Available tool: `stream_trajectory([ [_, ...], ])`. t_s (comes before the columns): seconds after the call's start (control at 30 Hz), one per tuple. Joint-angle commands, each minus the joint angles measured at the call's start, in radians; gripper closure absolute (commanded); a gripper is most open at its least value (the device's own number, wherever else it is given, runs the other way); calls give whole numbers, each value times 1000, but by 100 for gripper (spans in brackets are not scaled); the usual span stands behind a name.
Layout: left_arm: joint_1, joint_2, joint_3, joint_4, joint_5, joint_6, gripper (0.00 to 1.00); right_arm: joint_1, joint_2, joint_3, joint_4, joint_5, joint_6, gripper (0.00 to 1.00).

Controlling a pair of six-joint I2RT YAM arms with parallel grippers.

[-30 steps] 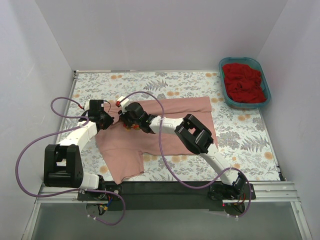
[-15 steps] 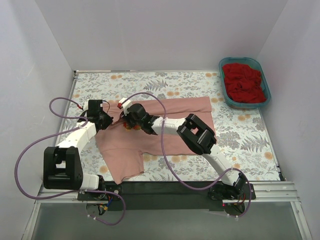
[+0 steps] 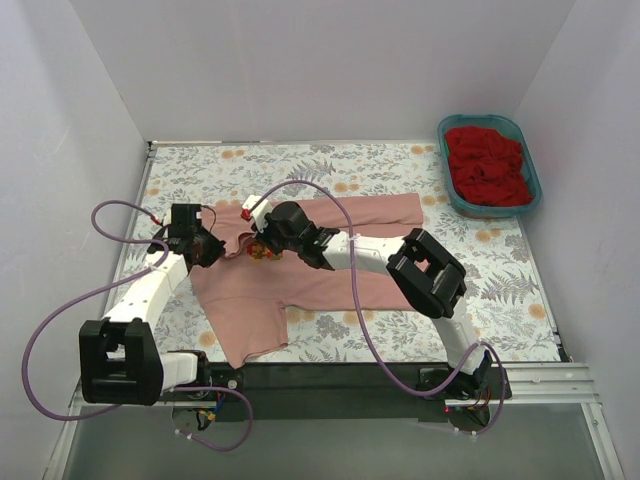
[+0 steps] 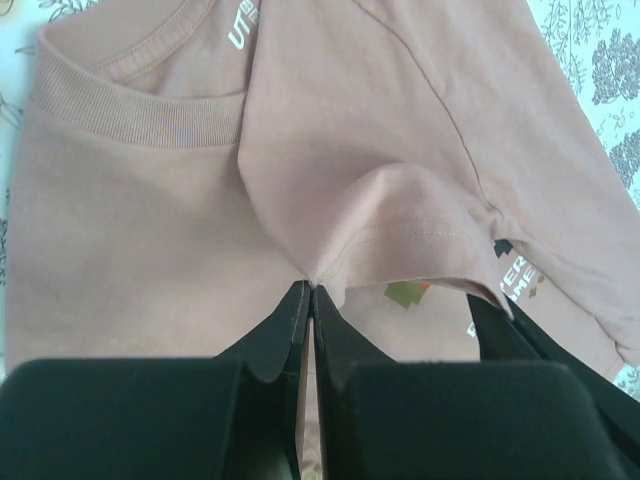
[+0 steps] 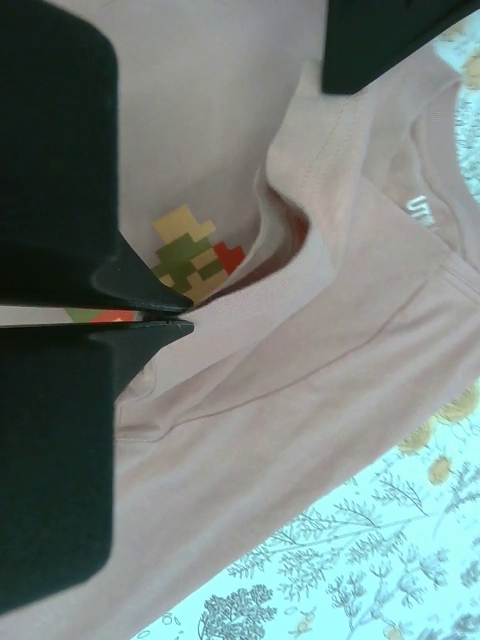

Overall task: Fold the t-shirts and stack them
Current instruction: Fold the tshirt

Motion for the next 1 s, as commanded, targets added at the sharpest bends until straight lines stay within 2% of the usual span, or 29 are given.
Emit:
stream_trajectory([
  [0.0,8,-69,1,-83,37,-14,100,4,-38,-25,-47,-44,-62,99],
  [0.17,8,-109,-24,-136,41,-21,100,4,-54,-40,-104,-100,-85,99],
  [0.5,9,-86,-70,-155,-8,-17,100,5,-85,-48,-216,-195,-92,99],
  [0.9,9,-62,-116,-170,23,-49,100,8,-97,-94,-253,-203,-69,99],
  [0.93,9,-63,-119,-172,24,-52,99,8,-86,-94,-259,-205,-65,94],
  [0.97,9,-63,-128,-172,26,-61,99,8,-80,-88,-264,-211,-63,84],
])
